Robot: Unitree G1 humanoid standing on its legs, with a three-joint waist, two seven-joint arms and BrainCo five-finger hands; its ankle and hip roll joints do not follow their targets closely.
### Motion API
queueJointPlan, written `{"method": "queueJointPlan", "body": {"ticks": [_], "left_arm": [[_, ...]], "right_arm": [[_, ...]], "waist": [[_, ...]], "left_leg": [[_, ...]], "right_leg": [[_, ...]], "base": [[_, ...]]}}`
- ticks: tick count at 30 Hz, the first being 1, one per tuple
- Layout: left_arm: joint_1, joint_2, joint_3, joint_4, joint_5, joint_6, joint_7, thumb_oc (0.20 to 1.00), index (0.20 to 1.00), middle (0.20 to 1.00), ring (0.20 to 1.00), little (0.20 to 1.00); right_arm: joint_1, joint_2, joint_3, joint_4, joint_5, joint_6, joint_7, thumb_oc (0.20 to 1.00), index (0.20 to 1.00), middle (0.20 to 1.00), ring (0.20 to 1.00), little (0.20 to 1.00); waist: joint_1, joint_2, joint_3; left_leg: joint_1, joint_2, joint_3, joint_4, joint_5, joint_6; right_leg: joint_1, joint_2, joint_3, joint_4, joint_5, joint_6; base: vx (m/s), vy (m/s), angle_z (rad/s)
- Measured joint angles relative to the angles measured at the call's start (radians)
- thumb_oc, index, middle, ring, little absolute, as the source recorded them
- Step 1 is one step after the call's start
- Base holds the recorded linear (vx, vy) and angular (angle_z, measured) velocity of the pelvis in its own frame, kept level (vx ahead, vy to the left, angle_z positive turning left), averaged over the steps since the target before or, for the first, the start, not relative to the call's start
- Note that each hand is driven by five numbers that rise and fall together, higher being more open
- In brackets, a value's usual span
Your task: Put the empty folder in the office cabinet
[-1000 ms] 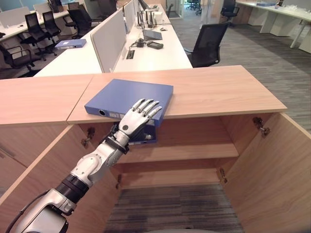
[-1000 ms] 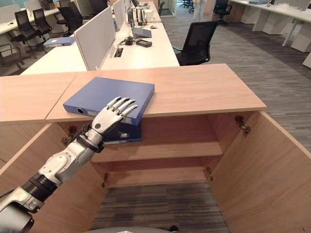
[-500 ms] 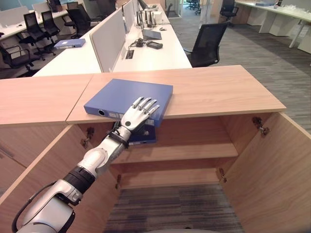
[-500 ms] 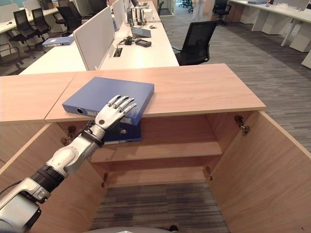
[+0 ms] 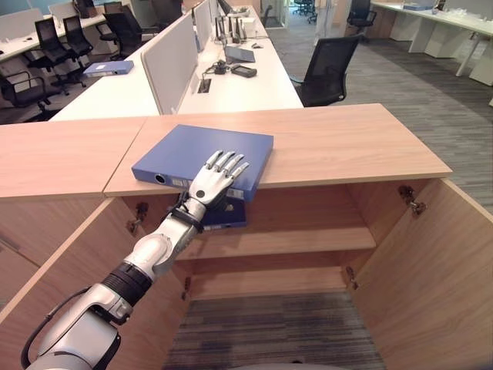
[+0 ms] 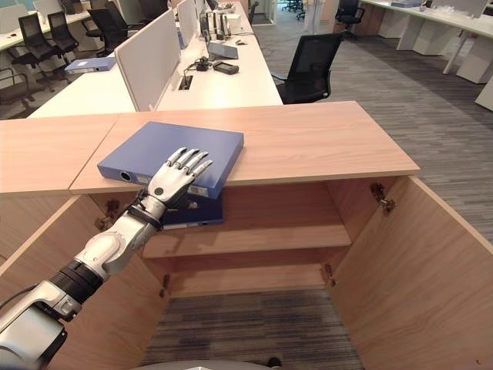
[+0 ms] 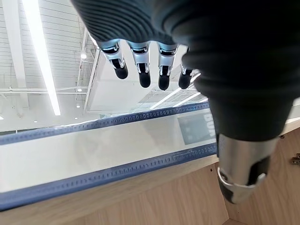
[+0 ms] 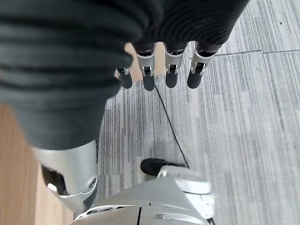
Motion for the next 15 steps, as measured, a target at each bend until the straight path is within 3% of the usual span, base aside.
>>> {"method": "queueJointPlan", "body": {"ticks": [15], "left_arm": [[-0.004,-0.033,0.0,0.117,-0.002,0.039,0.001,1.0,1.0,1.0,1.0,1.0]], "right_arm": [[-0.01,-0.001,0.005,0.0,-0.003,0.019,0.0,1.0,1.0,1.0,1.0,1.0]], "waist": [[-0.009,-0.001,0.001]], "left_leg": [[0.006,0.0,0.002,0.0,0.0,0.0]], "right_leg": [[0.004,0.0,0.0,0.0,0.0,0.0]], "base": [[0.0,0.0,0.0]]}}
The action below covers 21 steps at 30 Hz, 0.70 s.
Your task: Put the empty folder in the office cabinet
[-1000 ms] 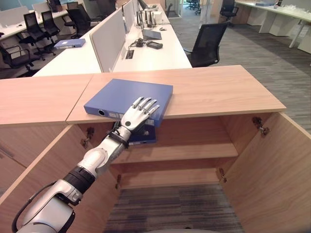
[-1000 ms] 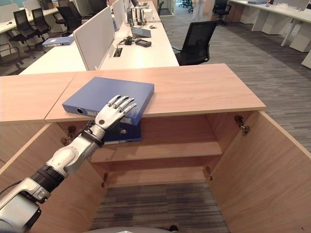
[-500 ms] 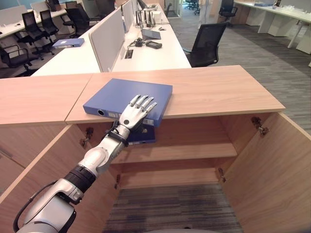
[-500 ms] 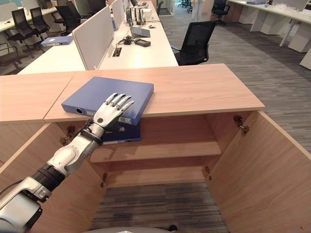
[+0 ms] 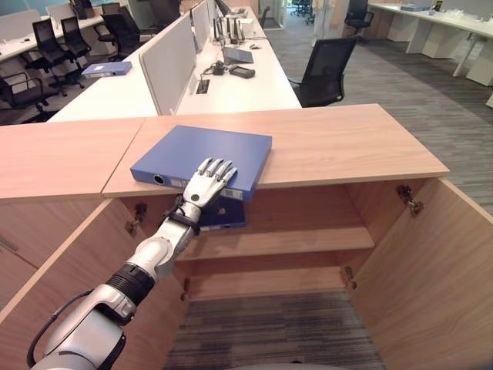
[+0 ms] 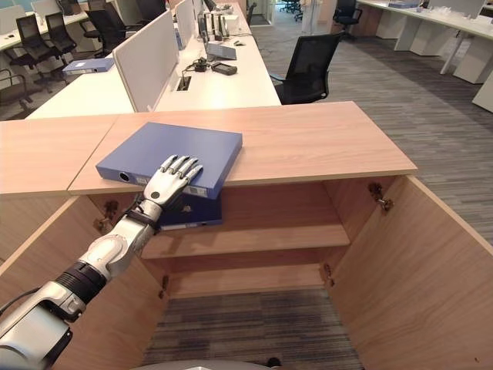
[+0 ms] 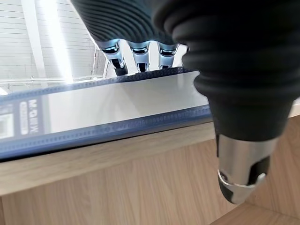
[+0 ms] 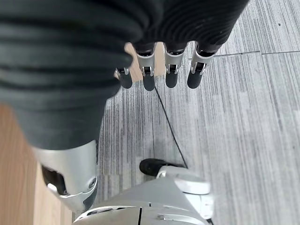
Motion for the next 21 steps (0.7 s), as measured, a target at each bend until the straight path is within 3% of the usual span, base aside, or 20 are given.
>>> {"method": "queueJointPlan", "body": {"ticks": [9,10,11,13,21], "left_arm": [[-0.108,-0.032,-0.03,0.118,-0.002,0.024,0.0,1.0,1.0,1.0,1.0,1.0],[-0.11,-0.034,-0.031,0.118,-0.002,0.027,0.0,0.925,0.925,0.925,0.925,0.925],[-0.11,-0.036,-0.031,0.118,-0.003,0.028,0.0,0.533,0.533,0.533,0.533,0.533],[-0.11,-0.039,-0.031,0.119,-0.01,0.034,0.0,0.2,0.2,0.2,0.2,0.2],[-0.111,-0.069,-0.025,0.123,-0.02,0.05,0.065,0.2,0.2,0.2,0.2,0.2]], "right_arm": [[-0.002,-0.001,0.004,0.0,0.0,0.0,0.0,1.0,1.0,1.0,1.0,1.0],[-0.003,-0.001,0.004,0.0,0.0,0.0,0.0,1.0,1.0,1.0,1.0,1.0],[-0.003,-0.001,0.004,0.0,0.0,0.0,0.0,1.0,1.0,1.0,1.0,1.0],[-0.004,-0.001,0.005,0.0,0.0,0.0,0.0,1.0,1.0,1.0,1.0,1.0],[-0.005,-0.002,0.012,-0.001,0.0,-0.001,0.0,1.0,1.0,1.0,1.0,1.0]], "waist": [[-0.016,0.0,0.0],[-0.017,0.0,0.0],[-0.018,0.0,0.0],[-0.016,0.0,0.001],[-0.013,-0.001,0.0]], "left_leg": [[0.002,0.001,0.004,0.0,0.0,0.0],[0.002,0.001,0.005,0.0,0.0,0.0],[0.002,0.001,0.005,0.0,0.0,0.0],[0.002,0.001,0.005,0.0,0.0,0.0],[0.01,0.002,0.007,-0.001,-0.002,0.001]], "right_leg": [[0.0,0.001,0.002,0.0,0.001,0.0],[-0.001,0.001,0.003,0.0,0.002,-0.001],[-0.001,0.002,0.003,0.0,0.002,-0.001],[-0.001,0.002,0.003,0.0,0.002,-0.002],[0.008,0.003,0.004,0.0,0.001,-0.002]], "base": [[0.0,-0.002,-0.01],[0.0,0.0,0.0],[0.0,0.0,0.0],[0.0,0.0,0.0],[0.0,0.0,0.0]]}}
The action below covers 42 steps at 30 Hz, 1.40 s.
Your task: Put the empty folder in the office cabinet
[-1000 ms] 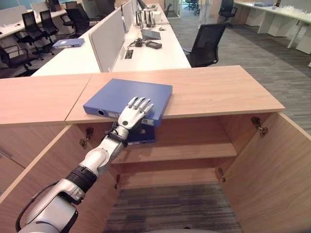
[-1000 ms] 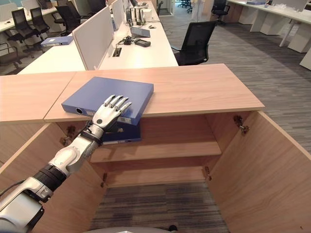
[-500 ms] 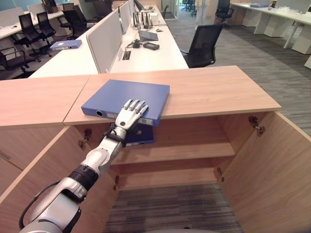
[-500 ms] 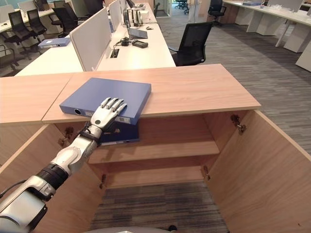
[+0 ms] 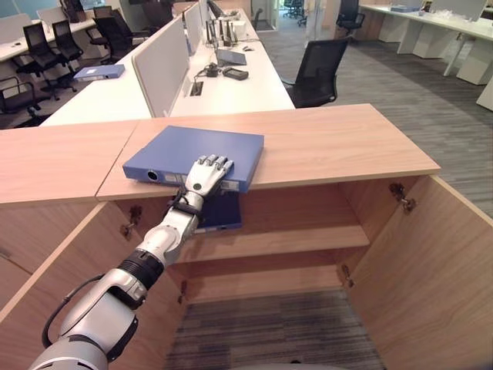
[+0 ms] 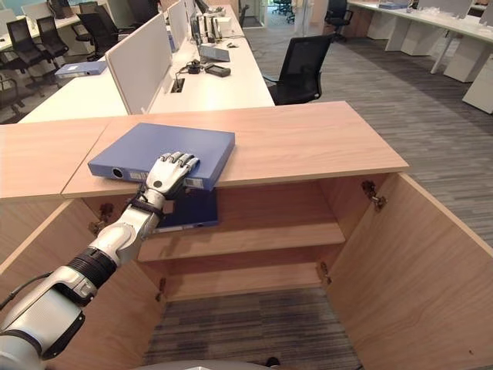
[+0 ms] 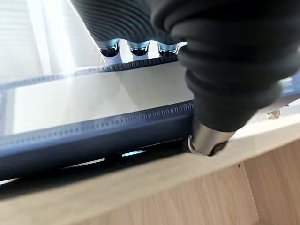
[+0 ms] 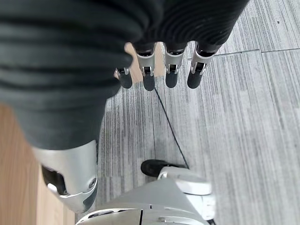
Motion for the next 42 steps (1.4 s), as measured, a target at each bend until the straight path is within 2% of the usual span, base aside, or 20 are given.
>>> {"method": "queueJointPlan", "body": {"ticks": [6,14,15,16,19,20,22,24,25,27,30,31,34,35,36,37,38,39,42], "left_arm": [[-0.026,-0.046,-0.006,0.111,0.0,0.01,0.05,0.2,0.2,0.2,0.2,0.2],[-0.05,-0.05,-0.006,0.183,-0.02,0.026,0.052,0.2,0.2,0.2,0.2,0.2],[-0.035,-0.046,0.014,0.133,-0.052,0.027,0.037,0.2,0.2,0.2,0.2,0.2],[0.033,-0.038,0.099,-0.01,-0.104,0.023,-0.001,0.2,0.2,0.2,0.2,0.2],[0.288,0.006,0.255,-0.414,-0.217,-0.044,-0.066,0.2,0.2,0.2,0.2,0.2],[0.319,0.007,0.26,-0.448,-0.232,-0.077,-0.067,0.2,0.2,0.2,0.2,0.2],[0.545,-0.006,0.42,-0.682,-0.349,-0.138,-0.125,0.2,0.2,0.2,0.2,0.2],[0.622,-0.007,0.452,-0.767,-0.443,-0.188,-0.146,0.2,0.2,0.2,0.2,0.2],[0.653,-0.005,0.48,-0.812,-0.521,-0.232,-0.18,0.2,0.2,0.2,0.2,0.2],[0.637,0.004,0.512,-0.821,-0.688,-0.273,-0.232,0.2,0.2,0.2,0.2,0.2],[0.634,0.019,0.58,-0.85,-0.947,-0.296,-0.32,0.2,0.2,0.2,0.2,0.2],[0.642,0.036,0.589,-0.883,-1.111,-0.313,-0.373,0.2,0.2,0.2,0.2,0.2],[0.639,0.012,0.584,-0.902,-1.412,-0.322,-0.455,0.2,0.2,0.2,0.2,0.2],[0.64,-0.002,0.544,-0.905,-1.603,-0.296,-0.498,0.2,0.2,0.2,0.2,0.2],[0.687,0.001,0.452,-0.849,-1.725,-0.204,-0.545,0.2,0.2,0.2,0.2,0.2],[0.701,0.001,0.427,-0.836,-1.732,-0.185,-0.551,0.2,0.2,0.2,0.2,0.2],[0.748,-0.007,0.327,-0.78,-1.8,-0.109,-0.559,0.2,0.2,0.2,0.2,0.2],[0.754,-0.011,0.29,-0.759,-1.823,-0.085,-0.56,0.2,0.2,0.2,0.2,0.2],[0.755,-0.008,0.263,-0.746,-1.896,-0.058,-0.569,0.2,0.2,0.2,0.2,0.2]], "right_arm": [[0.0,-0.001,0.028,-0.001,0.0,-0.003,-0.009,1.0,1.0,1.0,1.0,1.0],[0.014,-0.005,0.03,-0.003,0.0,-0.008,-0.017,1.0,1.0,1.0,1.0,1.0],[0.014,-0.008,0.028,-0.007,0.0,-0.007,-0.017,1.0,1.0,1.0,1.0,1.0],[0.015,-0.01,0.023,-0.016,0.001,-0.007,-0.017,1.0,1.0,1.0,1.0,1.0],[0.037,-0.012,-0.017,-0.043,0.001,-0.001,-0.017,1.0,1.0,1.0,1.0,1.0],[0.048,-0.011,-0.016,-0.044,0.001,-0.003,-0.017,1.0,1.0,1.0,1.0,1.0],[0.051,-0.005,-0.041,-0.064,0.001,-0.002,-0.014,1.0,1.0,1.0,1.0,1.0],[0.076,-0.004,-0.054,-0.077,0.002,0.002,-0.007,1.0,1.0,1.0,1.0,1.0],[0.088,-0.005,-0.06,-0.076,0.002,0.003,0.002,1.0,1.0,1.0,1.0,1.0],[0.093,-0.008,-0.06,-0.057,0.001,0.002,0.011,1.0,1.0,1.0,1.0,1.0],[0.062,-0.012,-0.061,-0.057,0.0,0.002,0.035,1.0,1.0,1.0,1.0,1.0],[0.059,-0.014,-0.061,-0.056,0.0,0.001,0.046,1.0,1.0,1.0,1.0,1.0],[0.057,-0.017,-0.06,-0.052,-0.01,0.003,0.065,1.0,1.0,1.0,1.0,1.0],[0.055,-0.017,-0.059,-0.047,-0.023,0.003,0.073,1.0,1.0,1.0,1.0,1.0],[0.048,-0.017,-0.058,-0.045,-0.039,0.003,0.073,1.0,1.0,1.0,1.0,1.0],[0.045,-0.017,-0.058,-0.044,-0.039,0.003,0.074,1.0,1.0,1.0,1.0,1.0],[0.043,-0.014,-0.057,-0.041,-0.04,0.001,0.082,1.0,1.0,1.0,1.0,1.0],[0.043,-0.012,-0.057,-0.041,-0.041,0.002,0.083,1.0,1.0,1.0,1.0,1.0],[0.042,-0.011,-0.052,-0.039,-0.048,0.002,0.084,1.0,1.0,1.0,1.0,1.0]], "waist": [[0.0,-0.007,-0.01],[-0.006,-0.013,-0.03],[-0.004,-0.013,-0.029],[-0.005,-0.012,-0.024],[0.005,-0.009,-0.004],[0.014,-0.01,0.004],[0.026,-0.01,0.02],[0.053,-0.014,0.033],[0.069,-0.015,0.036],[0.1,-0.013,0.036],[0.1,-0.006,0.033],[0.102,0.0,0.03],[0.103,0.012,0.026],[0.102,0.013,0.026],[0.091,0.012,0.028],[0.088,0.012,0.028],[0.076,0.013,0.034],[0.072,0.007,0.042],[0.067,-0.01,0.071]], "left_leg": [[0.001,0.002,0.018,-0.007,-0.013,-0.002],[0.001,0.008,0.024,-0.007,-0.011,-0.003],[0.001,0.009,0.024,-0.007,-0.011,-0.003],[0.0,0.009,0.025,-0.007,-0.011,-0.004],[0.006,0.011,0.023,-0.007,-0.012,-0.006],[0.008,0.011,0.021,-0.007,-0.013,-0.006],[0.009,0.011,0.025,-0.007,-0.016,-0.008],[0.011,0.011,0.017,-0.007,-0.016,-0.008],[0.015,0.01,0.015,-0.006,-0.017,-0.008],[0.012,0.008,0.006,-0.007,-0.018,-0.005],[0.008,0.007,-0.002,-0.008,-0.025,-0.007],[0.006,0.007,-0.007,-0.008,-0.024,-0.008],[0.004,0.008,-0.012,-0.007,-0.023,-0.009],[0.003,0.008,-0.013,-0.007,-0.022,-0.01],[0.0,0.008,-0.011,-0.007,-0.022,-0.009],[0.0,0.008,-0.011,-0.007,-0.022,-0.009],[-0.001,0.009,-0.007,-0.007,-0.019,-0.004],[0.0,0.009,-0.008,-0.007,-0.016,-0.007],[-0.001,0.009,-0.008,0.003,-0.008,-0.009]], "right_leg": [[-0.008,0.004,0.019,0.0,0.0,0.0],[-0.007,0.011,0.023,0.0,0.001,-0.002],[-0.007,0.012,0.023,0.0,0.001,-0.002],[-0.009,0.012,0.023,0.0,0.001,-0.002],[-0.003,0.014,0.021,0.0,-0.002,-0.007],[0.003,0.014,0.019,0.0,-0.004,-0.009],[-0.001,0.016,0.024,0.0,-0.004,-0.008],[0.008,0.014,0.017,0.0,-0.006,-0.01],[0.006,0.014,0.018,0.0,-0.008,-0.007],[0.009,0.01,0.01,0.0,-0.009,-0.006],[0.008,0.008,0.007,0.0,-0.008,-0.003],[0.007,0.007,0.003,0.0,-0.008,-0.004],[0.007,0.008,-0.003,0.0,-0.009,-0.005],[0.006,0.008,-0.003,0.0,-0.009,-0.005],[0.003,0.008,-0.003,0.0,-0.009,-0.005],[0.002,0.008,-0.003,0.0,-0.009,-0.005],[-0.002,0.009,-0.001,0.0,-0.009,-0.005],[-0.002,0.01,-0.002,0.0,-0.009,-0.006],[-0.004,0.011,-0.003,0.0,-0.007,-0.008]], "base": [[-0.01,-0.001,-0.09],[0.0,-0.002,-0.03],[0.0,0.0,0.0],[0.0,0.0,0.0],[0.01,0.002,0.03],[0.0,0.0,0.0],[0.01,0.004,-0.03],[0.0,0.005,0.12],[0.0,0.004,0.17],[0.0,0.006,0.1],[0.0,0.004,0.03],[-0.01,0.01,0.12],[0.0,0.007,0.05],[0.0,0.0,0.0],[0.0,0.0,0.0],[0.0,-0.004,-0.1],[0.0,-0.005,-0.06],[0.0,-0.002,-0.05],[0.0,0.0,0.0]]}}
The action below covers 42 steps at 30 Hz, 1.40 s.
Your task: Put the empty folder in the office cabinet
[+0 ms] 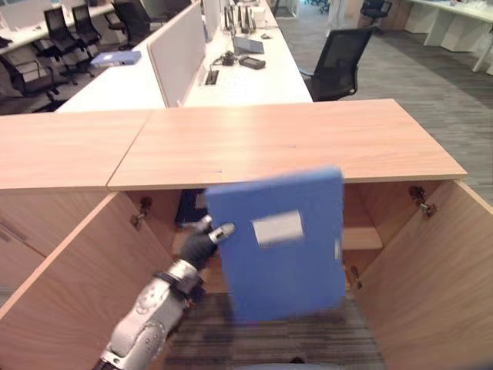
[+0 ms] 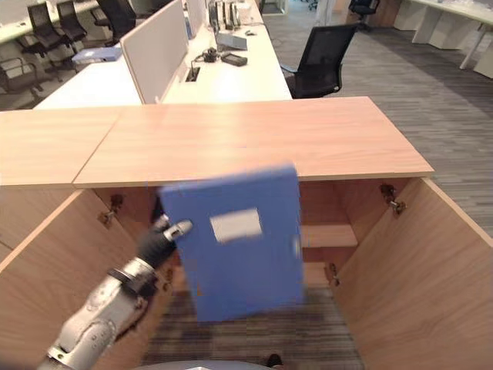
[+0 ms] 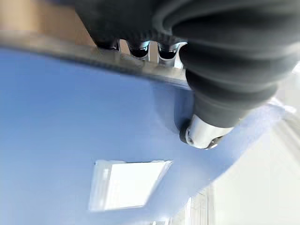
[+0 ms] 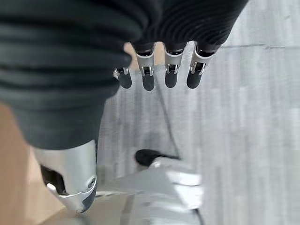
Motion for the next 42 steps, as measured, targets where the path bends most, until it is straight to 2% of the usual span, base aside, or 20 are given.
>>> {"method": "queueJointPlan", "body": {"ticks": [2,6,11,14,15,16,19,23,25,31,32,38,39,42], "left_arm": [[-0.019,-0.028,0.009,0.0,-0.097,-0.006,0.0,0.2,0.2,0.2,0.2,0.2],[-0.079,-0.05,0.006,-0.001,-0.18,-0.032,-0.002,0.2,0.2,0.2,0.2,0.2],[-0.081,-0.06,0.0,0.01,-0.177,-0.042,0.002,0.2,0.2,0.2,0.2,0.2],[-0.023,0.002,0.014,0.013,-0.126,-0.042,0.019,0.2,0.2,0.2,0.2,0.2],[0.032,0.024,0.042,0.012,-0.11,-0.038,0.02,0.2,0.2,0.2,0.2,0.2],[0.104,0.03,0.115,-0.003,-0.07,-0.035,0.02,0.2,0.2,0.2,0.2,0.2],[0.194,0.045,0.239,0.005,0.024,-0.034,0.042,0.2,0.2,0.2,0.2,0.2],[0.196,0.044,0.284,0.006,0.088,-0.037,0.045,0.2,0.2,0.2,0.2,0.2],[0.203,0.034,0.295,0.006,0.146,-0.04,0.036,0.2,0.2,0.2,0.2,0.2],[0.203,0.003,0.357,0.02,0.228,-0.041,0.03,0.2,0.2,0.2,0.2,0.2],[0.203,0.002,0.371,0.022,0.23,-0.041,0.027,0.2,0.2,0.2,0.2,0.2],[0.199,0.0,0.379,0.031,0.231,-0.044,0.009,0.2,0.2,0.2,0.2,0.2],[0.197,0.003,0.38,0.031,0.247,-0.044,-0.004,0.2,0.2,0.2,0.2,0.2],[0.183,0.005,0.374,0.033,0.259,-0.043,-0.024,0.2,0.2,0.2,0.2,0.2]], "right_arm": [[0.01,0.0,0.012,0.002,-0.008,0.0,0.005,1.0,1.0,1.0,1.0,1.0],[0.001,0.002,0.036,0.001,-0.029,-0.001,0.006,1.0,1.0,1.0,1.0,1.0],[-0.021,-0.004,0.041,0.0,-0.028,-0.001,0.001,1.0,1.0,1.0,1.0,1.0],[-0.017,-0.011,0.019,-0.022,-0.005,-0.002,-0.007,1.0,1.0,1.0,1.0,1.0],[-0.009,-0.019,-0.018,-0.075,0.024,0.0,-0.012,1.0,1.0,1.0,1.0,1.0],[0.034,-0.034,-0.061,-0.234,0.076,-0.016,-0.021,1.0,1.0,1.0,1.0,1.0],[0.113,-0.095,-0.074,-0.529,0.131,-0.053,-0.04,1.0,1.0,1.0,1.0,1.0],[0.12,-0.124,-0.093,-0.635,0.131,-0.082,-0.048,1.0,1.0,1.0,1.0,1.0],[0.16,-0.13,-0.135,-0.751,0.131,-0.081,-0.048,1.0,1.0,1.0,1.0,1.0],[0.209,-0.167,-0.178,-0.873,0.131,-0.088,-0.041,1.0,1.0,1.0,1.0,1.0],[0.234,-0.187,-0.189,-0.955,0.131,-0.081,-0.028,1.0,1.0,1.0,1.0,1.0],[0.221,-0.201,-0.202,-0.999,0.241,-0.095,0.052,1.0,1.0,1.0,1.0,1.0],[0.229,-0.207,-0.187,-1.054,0.335,-0.089,0.107,1.0,1.0,1.0,1.0,1.0],[0.224,-0.23,-0.145,-1.138,0.445,-0.087,0.204,1.0,1.0,1.0,1.0,1.0]], "waist": [[-0.005,-0.002,0.0],[-0.007,-0.001,-0.001],[-0.01,0.013,-0.011],[-0.008,0.023,-0.018],[-0.011,0.025,-0.019],[-0.017,0.028,-0.017],[-0.008,0.03,-0.018],[-0.005,0.024,-0.018],[-0.009,0.026,-0.016],[-0.018,0.019,-0.013],[-0.017,0.02,-0.012],[-0.017,0.015,-0.012],[-0.015,0.016,-0.012],[-0.015,0.015,-0.011]], "left_leg": [[0.004,0.0,-0.003,0.0,-0.001,0.001],[0.007,-0.001,-0.005,0.0,-0.002,0.002],[0.007,-0.001,-0.006,-0.002,-0.002,0.002],[0.004,0.0,-0.005,-0.01,-0.003,0.003],[0.004,0.0,-0.003,-0.01,-0.003,0.003],[0.003,0.0,0.002,-0.01,-0.004,0.004],[0.009,-0.001,0.001,-0.007,-0.003,0.003],[0.008,-0.001,0.0,-0.009,-0.003,0.003],[0.007,-0.001,0.003,-0.009,-0.004,0.003],[0.005,0.0,0.005,-0.009,-0.004,0.003],[0.003,0.0,0.006,-0.009,-0.004,0.003],[0.002,0.0,0.008,-0.002,-0.003,0.003],[0.001,0.0,0.009,-0.001,-0.003,0.003],[0.002,0.0,0.01,-0.001,-0.003,0.003]], "right_leg": [[0.008,-0.001,-0.003,0.0,0.003,-0.004],[0.012,-0.002,-0.004,0.0,0.002,-0.003],[0.014,-0.002,-0.004,0.0,-0.001,0.0],[0.014,-0.002,-0.004,0.0,-0.001,0.0],[0.013,-0.001,-0.003,0.0,-0.001,0.0],[0.009,0.0,0.002,0.0,-0.001,0.0],[0.009,-0.001,0.001,0.0,-0.001,0.0],[0.009,-0.002,0.0,0.0,-0.001,0.0],[0.008,-0.002,0.001,0.0,-0.001,0.0],[0.003,0.0,0.003,0.0,-0.001,0.0],[0.001,0.0,0.003,0.0,-0.001,0.0],[-0.006,0.0,0.004,0.0,-0.001,0.0],[-0.005,0.0,0.005,0.0,-0.001,0.0],[-0.003,0.001,0.006,0.0,-0.001,0.0]], "base": [[0.0,0.0,0.07],[0.0,0.001,0.0],[0.01,0.005,-0.01],[0.0,0.003,-0.01],[0.01,0.011,-0.1],[0.0,0.007,-0.07],[0.01,-0.002,0.04],[0.0,-0.004,0.02],[0.0,-0.005,-0.06],[0.0,-0.001,-0.01],[0.0,0.0,0.0],[0.0,0.0,0.0],[0.0,0.0,0.0],[0.0,0.0,0.0]]}}
